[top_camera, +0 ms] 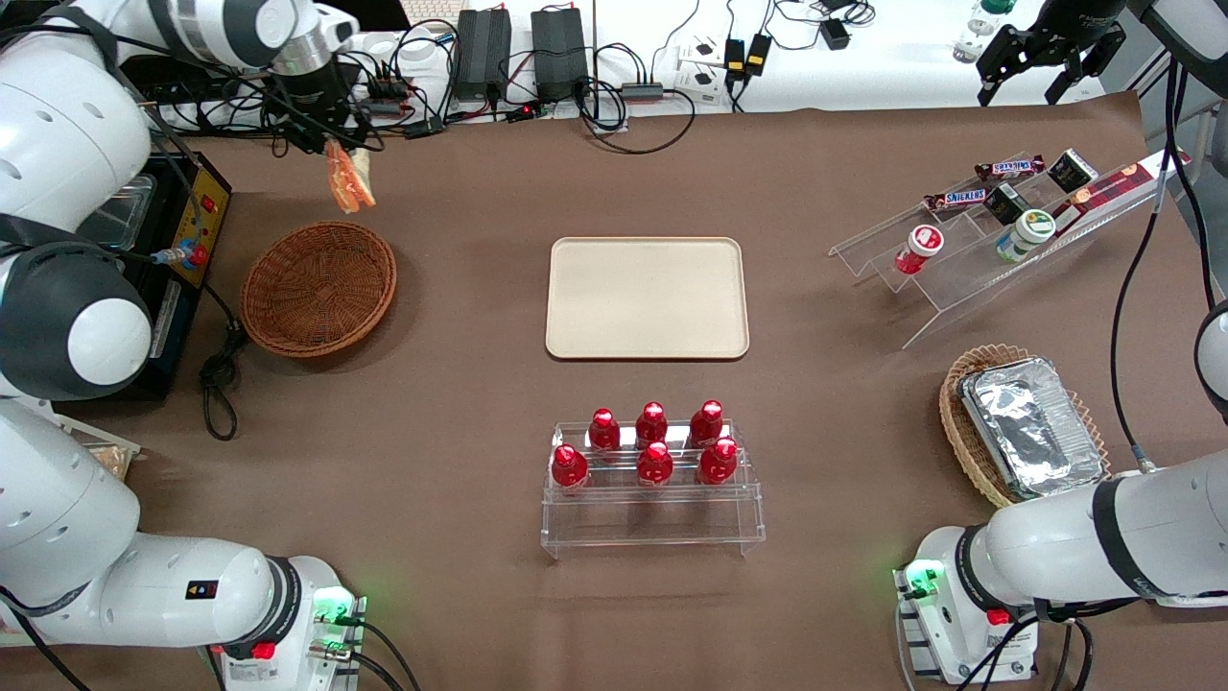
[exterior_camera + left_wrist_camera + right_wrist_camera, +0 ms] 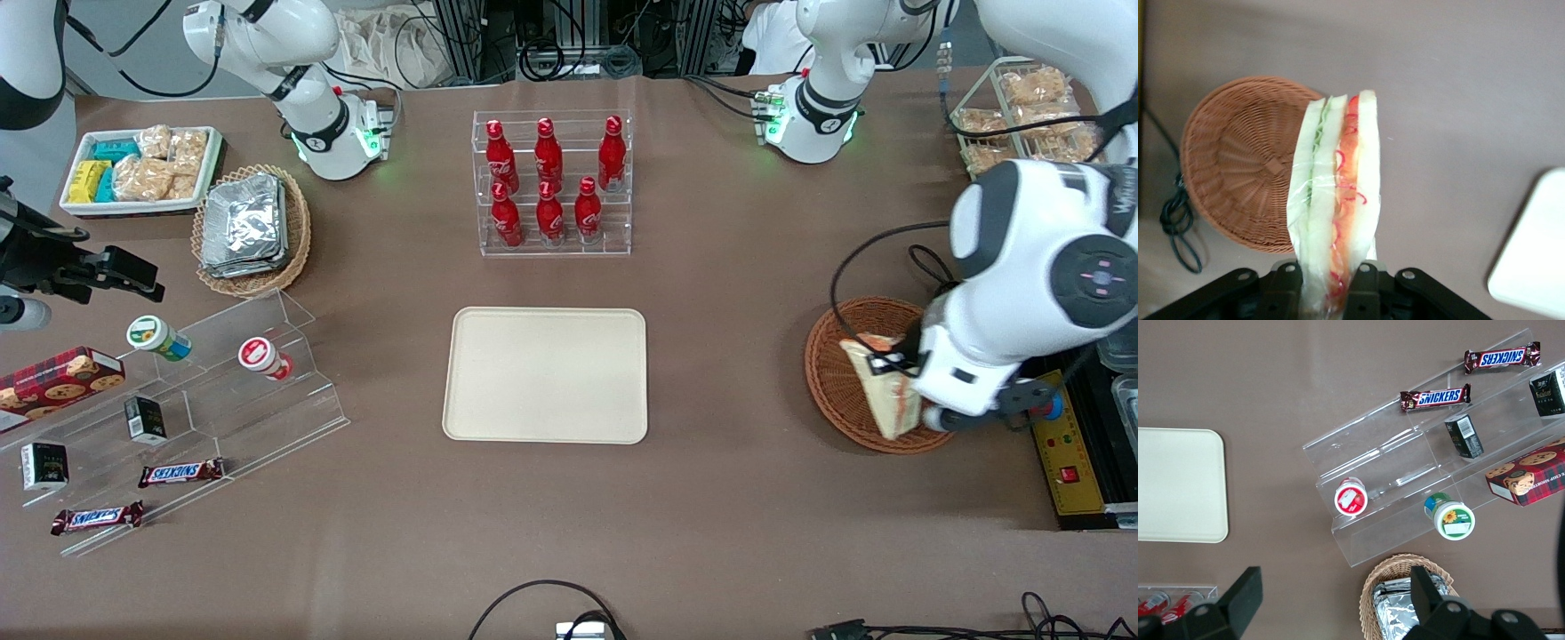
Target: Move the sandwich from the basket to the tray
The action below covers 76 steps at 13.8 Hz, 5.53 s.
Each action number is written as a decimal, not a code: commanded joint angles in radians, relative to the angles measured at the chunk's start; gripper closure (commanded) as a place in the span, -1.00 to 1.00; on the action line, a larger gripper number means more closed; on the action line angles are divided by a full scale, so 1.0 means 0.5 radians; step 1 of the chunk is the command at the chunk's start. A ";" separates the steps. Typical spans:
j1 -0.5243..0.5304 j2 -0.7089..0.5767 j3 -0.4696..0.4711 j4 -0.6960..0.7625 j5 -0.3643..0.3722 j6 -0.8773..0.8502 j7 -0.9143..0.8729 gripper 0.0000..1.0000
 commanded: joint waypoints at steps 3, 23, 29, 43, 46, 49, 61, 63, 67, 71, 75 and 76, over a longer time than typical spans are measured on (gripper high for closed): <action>-0.284 0.148 0.006 0.133 0.021 -0.026 0.101 1.00; -0.966 0.940 0.009 0.419 0.024 0.364 -0.466 1.00; -1.003 0.983 0.009 0.422 0.020 0.422 -0.518 0.18; -0.853 0.680 0.046 0.269 -0.004 0.358 -0.521 -1.00; -0.782 0.386 0.039 -0.016 -0.034 0.398 -0.512 -1.00; -0.684 0.030 0.042 -0.442 -0.087 0.639 -0.506 -1.00; -0.230 -0.609 0.055 -0.818 -0.185 0.242 0.266 -1.00; -0.098 -0.612 0.055 -0.717 -0.185 0.104 0.407 -1.00; 0.043 -0.566 0.055 -0.505 -0.170 -0.007 0.454 -1.00; 0.148 -0.530 0.055 -0.383 -0.145 -0.007 0.555 -1.00; 0.166 -0.370 0.055 -0.076 -0.145 -0.139 0.555 -1.00; 0.160 -0.333 0.052 -0.030 -0.142 -0.163 0.552 -1.00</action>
